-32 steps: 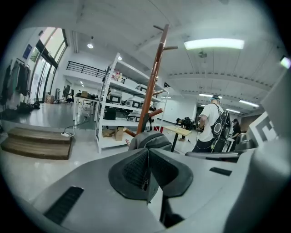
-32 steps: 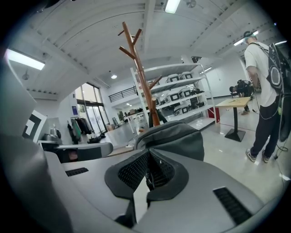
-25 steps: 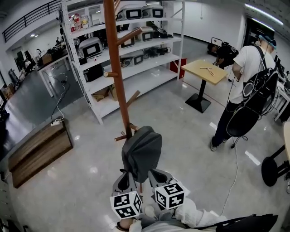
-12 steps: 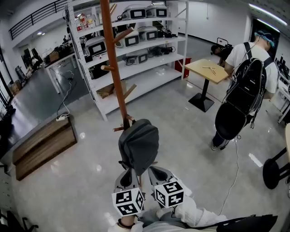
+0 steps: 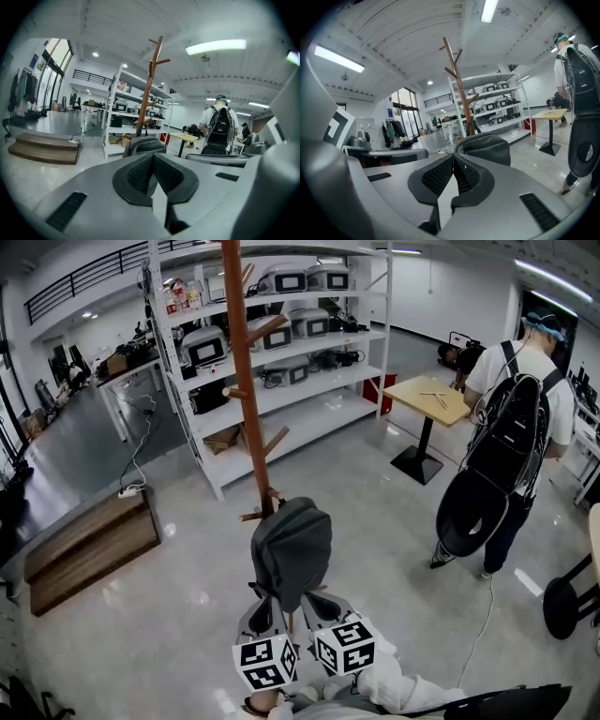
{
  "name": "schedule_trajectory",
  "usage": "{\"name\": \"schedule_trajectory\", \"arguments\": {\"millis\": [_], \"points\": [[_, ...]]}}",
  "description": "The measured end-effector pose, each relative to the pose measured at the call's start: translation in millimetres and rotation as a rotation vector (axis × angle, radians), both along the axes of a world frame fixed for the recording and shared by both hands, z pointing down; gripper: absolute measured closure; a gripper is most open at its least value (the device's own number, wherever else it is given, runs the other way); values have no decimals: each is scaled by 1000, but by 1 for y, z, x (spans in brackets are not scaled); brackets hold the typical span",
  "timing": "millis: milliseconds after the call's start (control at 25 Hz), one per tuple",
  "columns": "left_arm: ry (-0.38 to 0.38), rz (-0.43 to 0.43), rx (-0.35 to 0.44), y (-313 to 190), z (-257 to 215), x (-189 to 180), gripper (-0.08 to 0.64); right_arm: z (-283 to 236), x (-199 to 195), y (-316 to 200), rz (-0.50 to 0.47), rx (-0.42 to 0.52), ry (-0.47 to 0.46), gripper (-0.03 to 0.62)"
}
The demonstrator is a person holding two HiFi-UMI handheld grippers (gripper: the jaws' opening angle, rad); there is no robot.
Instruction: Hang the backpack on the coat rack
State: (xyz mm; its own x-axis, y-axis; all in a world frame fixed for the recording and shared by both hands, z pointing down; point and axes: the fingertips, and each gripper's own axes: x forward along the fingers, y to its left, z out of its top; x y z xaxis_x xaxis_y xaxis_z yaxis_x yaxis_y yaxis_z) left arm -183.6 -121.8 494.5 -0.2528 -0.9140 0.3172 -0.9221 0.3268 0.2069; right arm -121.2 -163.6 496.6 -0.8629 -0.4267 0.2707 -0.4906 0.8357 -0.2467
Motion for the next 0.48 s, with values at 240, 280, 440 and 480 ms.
{"name": "schedule_trajectory", "arguments": {"millis": [240, 280, 440, 480], "points": [[6, -6, 14, -2, -3, -6, 558, -6, -1, -3, 11, 45, 9, 581], [5, -4, 18, -3, -4, -7, 558, -6, -2, -5, 14, 47, 9, 581], [1, 4, 24, -11, -6, -10, 558, -10, -3, -13, 28, 53, 9, 581], [0, 6, 25, -11, -7, -10, 558, -11, -3, -14, 30, 55, 9, 581]]}}
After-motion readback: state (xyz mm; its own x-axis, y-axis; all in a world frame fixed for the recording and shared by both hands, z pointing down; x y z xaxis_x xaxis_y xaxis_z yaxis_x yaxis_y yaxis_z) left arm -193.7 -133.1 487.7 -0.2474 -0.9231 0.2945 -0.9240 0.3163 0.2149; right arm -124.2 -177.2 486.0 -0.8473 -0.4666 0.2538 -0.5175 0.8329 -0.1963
